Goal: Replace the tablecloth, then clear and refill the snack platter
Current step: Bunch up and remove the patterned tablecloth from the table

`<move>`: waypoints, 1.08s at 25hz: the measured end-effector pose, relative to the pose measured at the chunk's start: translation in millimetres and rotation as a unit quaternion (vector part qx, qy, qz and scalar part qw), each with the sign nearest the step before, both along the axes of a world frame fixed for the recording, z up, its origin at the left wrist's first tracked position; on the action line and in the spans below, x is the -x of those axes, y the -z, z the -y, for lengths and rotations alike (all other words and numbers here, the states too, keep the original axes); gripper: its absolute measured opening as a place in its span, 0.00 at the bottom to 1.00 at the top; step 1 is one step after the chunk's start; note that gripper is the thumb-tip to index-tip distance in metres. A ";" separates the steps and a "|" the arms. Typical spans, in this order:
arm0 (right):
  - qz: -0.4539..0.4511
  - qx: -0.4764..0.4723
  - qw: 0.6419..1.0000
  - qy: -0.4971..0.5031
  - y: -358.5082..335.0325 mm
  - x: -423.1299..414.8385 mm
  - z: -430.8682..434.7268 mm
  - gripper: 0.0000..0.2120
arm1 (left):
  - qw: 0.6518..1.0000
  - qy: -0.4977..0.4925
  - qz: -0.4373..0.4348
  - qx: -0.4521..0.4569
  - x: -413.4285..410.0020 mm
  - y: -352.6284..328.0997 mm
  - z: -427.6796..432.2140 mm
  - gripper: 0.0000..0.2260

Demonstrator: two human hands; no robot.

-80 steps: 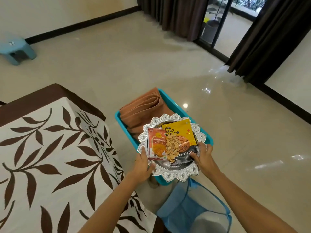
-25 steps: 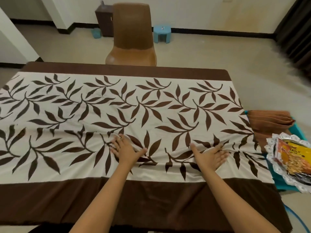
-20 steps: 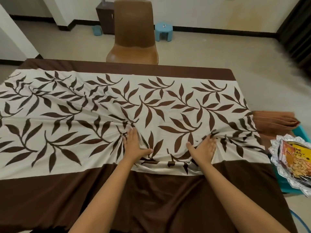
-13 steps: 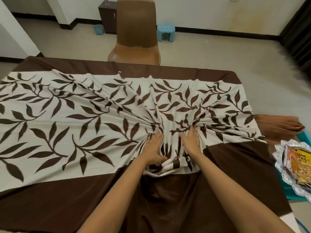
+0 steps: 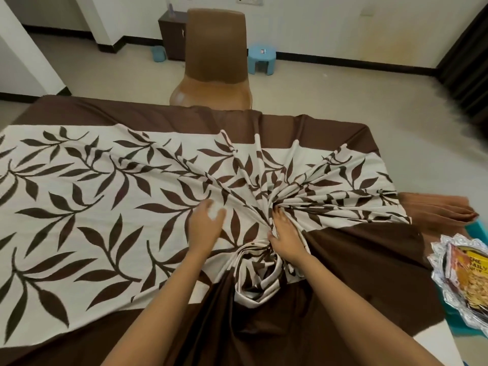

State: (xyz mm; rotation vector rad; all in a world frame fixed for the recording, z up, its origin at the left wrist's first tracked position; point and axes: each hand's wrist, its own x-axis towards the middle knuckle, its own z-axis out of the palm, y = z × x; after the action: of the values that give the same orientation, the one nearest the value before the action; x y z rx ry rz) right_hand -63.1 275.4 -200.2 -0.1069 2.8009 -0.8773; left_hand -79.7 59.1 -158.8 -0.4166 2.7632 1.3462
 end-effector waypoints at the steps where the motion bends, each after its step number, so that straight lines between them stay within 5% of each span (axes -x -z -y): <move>1: -0.006 0.003 1.000 -0.024 -0.8 -3.0 -0.9 0.31 | 0.991 -0.098 0.053 0.076 3.8 4.4 10.0 0.33; 4: 0.004 0.014 0.995 -0.100 2.7 -11.4 -3.5 0.30 | 0.963 -0.146 0.208 0.092 10.7 15.2 15.9 0.54; 8: 0.022 0.021 0.981 -0.191 2.4 -25.1 -4.4 0.31 | 0.990 -0.048 0.120 0.051 15.3 25.2 -11.0 0.61; 14: 0.037 0.090 0.946 -0.308 -10.2 -30.4 0.9 0.30 | 0.977 0.201 0.053 0.046 32.1 27.3 -69.3 0.55; 17: 0.017 0.037 0.939 -0.342 -13.0 -28.4 -5.6 0.27 | 0.945 0.325 0.012 0.031 29.3 36.7 -82.7 0.38; 21: -0.216 -0.034 0.941 -0.257 -12.8 -50.5 2.6 0.17 | 0.940 0.340 -0.012 0.014 34.7 37.7 -82.6 0.28; 23: -0.261 -0.032 0.945 -0.196 -13.6 -84.2 24.5 0.20 | 0.937 0.350 -0.015 0.016 36.7 39.0 -80.7 0.27; 25: -0.228 -0.029 0.921 -0.314 -6.9 -121.5 48.6 0.25 | 0.935 0.353 -0.015 0.007 35.9 37.0 -80.7 0.26; 27: -0.183 -0.073 0.858 -0.475 6.0 -149.7 61.4 0.25 | 0.940 0.342 -0.012 -0.005 33.4 33.6 -81.3 0.25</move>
State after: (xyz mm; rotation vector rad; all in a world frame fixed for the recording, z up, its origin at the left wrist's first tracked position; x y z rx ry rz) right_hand 86.6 214.0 -206.2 -1.6027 2.5356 -0.3952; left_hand -113.1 140.4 -192.4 0.5254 2.5217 1.1656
